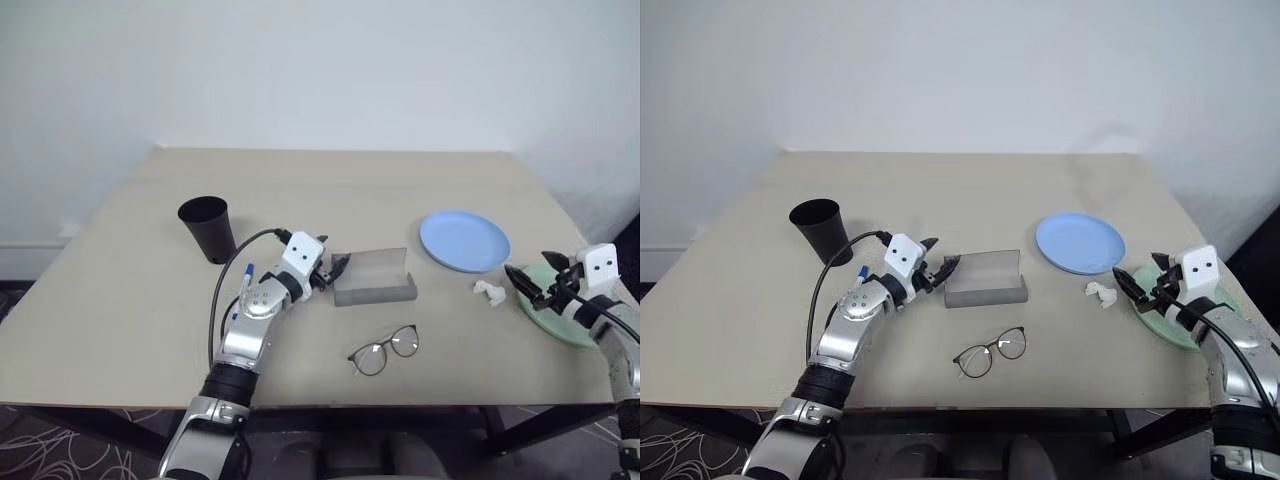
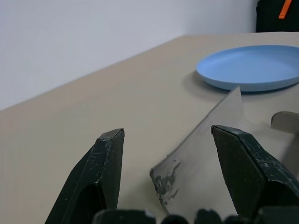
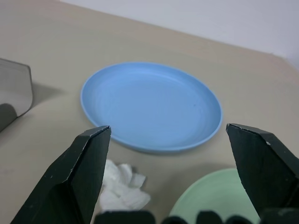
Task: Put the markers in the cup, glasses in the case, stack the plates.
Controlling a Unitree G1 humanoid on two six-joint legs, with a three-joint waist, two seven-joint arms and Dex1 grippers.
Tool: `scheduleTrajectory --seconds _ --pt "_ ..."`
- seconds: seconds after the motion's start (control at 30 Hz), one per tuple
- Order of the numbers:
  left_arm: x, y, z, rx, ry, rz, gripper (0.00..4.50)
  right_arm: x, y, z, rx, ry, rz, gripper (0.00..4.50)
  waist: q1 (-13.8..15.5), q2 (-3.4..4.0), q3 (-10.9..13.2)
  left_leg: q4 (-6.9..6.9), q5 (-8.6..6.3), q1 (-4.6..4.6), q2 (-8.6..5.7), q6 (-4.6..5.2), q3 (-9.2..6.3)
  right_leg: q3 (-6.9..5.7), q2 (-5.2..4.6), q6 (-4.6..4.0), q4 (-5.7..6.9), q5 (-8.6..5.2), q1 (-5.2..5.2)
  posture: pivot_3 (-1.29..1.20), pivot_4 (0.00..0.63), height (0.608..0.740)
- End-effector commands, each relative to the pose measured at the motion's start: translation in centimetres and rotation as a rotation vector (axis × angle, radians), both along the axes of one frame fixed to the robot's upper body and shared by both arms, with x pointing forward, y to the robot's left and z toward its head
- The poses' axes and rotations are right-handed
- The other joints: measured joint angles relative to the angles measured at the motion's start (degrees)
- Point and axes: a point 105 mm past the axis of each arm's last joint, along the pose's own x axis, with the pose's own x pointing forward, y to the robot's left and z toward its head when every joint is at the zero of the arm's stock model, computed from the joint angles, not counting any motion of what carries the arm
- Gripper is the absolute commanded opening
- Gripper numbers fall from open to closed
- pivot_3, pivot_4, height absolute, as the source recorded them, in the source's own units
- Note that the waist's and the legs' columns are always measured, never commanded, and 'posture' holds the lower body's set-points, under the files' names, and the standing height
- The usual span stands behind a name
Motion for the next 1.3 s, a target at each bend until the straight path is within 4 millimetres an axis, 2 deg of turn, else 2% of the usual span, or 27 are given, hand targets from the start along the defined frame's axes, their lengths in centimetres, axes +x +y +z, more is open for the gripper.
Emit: scheduleTrajectory --seconds 0.03,0.4,0.53,0.63,0.83,0.97,1.1,1.3 --pt "0.0 -0.7 1.6 -0.019 -0.048 -0.025 3.12 -0.1 0.0 2.1 0.004 -0.072 -0.008 4.29 0.0 0.0 0.0 0.0 0.0 0.0 0.02 0.0 0.01 0.0 0.0 0.0 0.0 0.0 0.0 0.0 0.0 0.732" --pt "-0.1 0.6 1.6 -0.006 -0.036 -0.025 3.12 -0.4 1.7 2.2 0.043 -0.068 0.021 4.29 0.0 0.0 0.0 0.0 0.0 0.01 0.04 -0.01 -0.01 -0.03 0.03 0.0 0.04 0.0 -0.02 0.0 0.0 0.732" --pt "-0.4 1.4 1.2 -0.006 -0.027 -0.023 3.12 -1.1 2.9 0.8 0.064 -0.034 0.041 4.29 0.03 0.0 0.0 0.0 0.0 0.0 0.1 0.0 -0.01 -0.02 0.0 0.0 0.02 0.0 -0.02 0.0 0.0 0.732" --pt "-1.0 1.6 1.7 -0.041 -0.021 -0.032 3.12 -1.8 3.6 1.2 0.074 -0.037 0.052 4.29 0.11 0.03 0.0 -0.02 -0.02 -0.02 0.09 0.01 -0.03 -0.04 -0.02 0.02 0.01 -0.02 -0.02 0.0 0.0 0.732" --pt "-0.9 1.7 1.2 -0.023 -0.016 -0.018 3.12 -1.3 3.2 0.6 0.05 -0.011 0.025 4.29 0.06 0.03 0.01 0.01 -0.04 -0.02 0.09 0.03 0.03 -0.01 -0.04 0.03 0.01 -0.03 -0.05 0.0 0.0 0.732" --pt "-1.2 0.7 2.3 -0.051 -0.03 -0.054 3.12 -1.4 3.4 1.0 0.029 -0.011 0.042 4.29 0.07 0.03 0.01 0.01 -0.03 -0.02 0.1 0.03 0.0 -0.03 -0.03 0.04 0.03 -0.03 -0.06 0.0 0.0 0.732" --pt "-1.5 0.5 1.9 -0.041 -0.017 -0.071 3.12 -1.5 3.0 0.2 0.016 0.015 0.01 4.29 0.06 0.03 0.01 0.0 -0.05 -0.04 0.08 0.03 0.02 -0.02 -0.03 0.04 0.01 -0.03 -0.07 0.0 0.0 0.732" --pt "-2.2 0.1 1.9 -0.047 0.001 -0.128 3.12 -1.3 3.1 0.4 0.002 0.02 0.005 4.29 0.02 0.03 0.01 0.01 -0.04 -0.03 0.08 0.03 0.02 -0.02 -0.02 0.03 0.03 -0.03 -0.06 0.0 0.0 0.732"
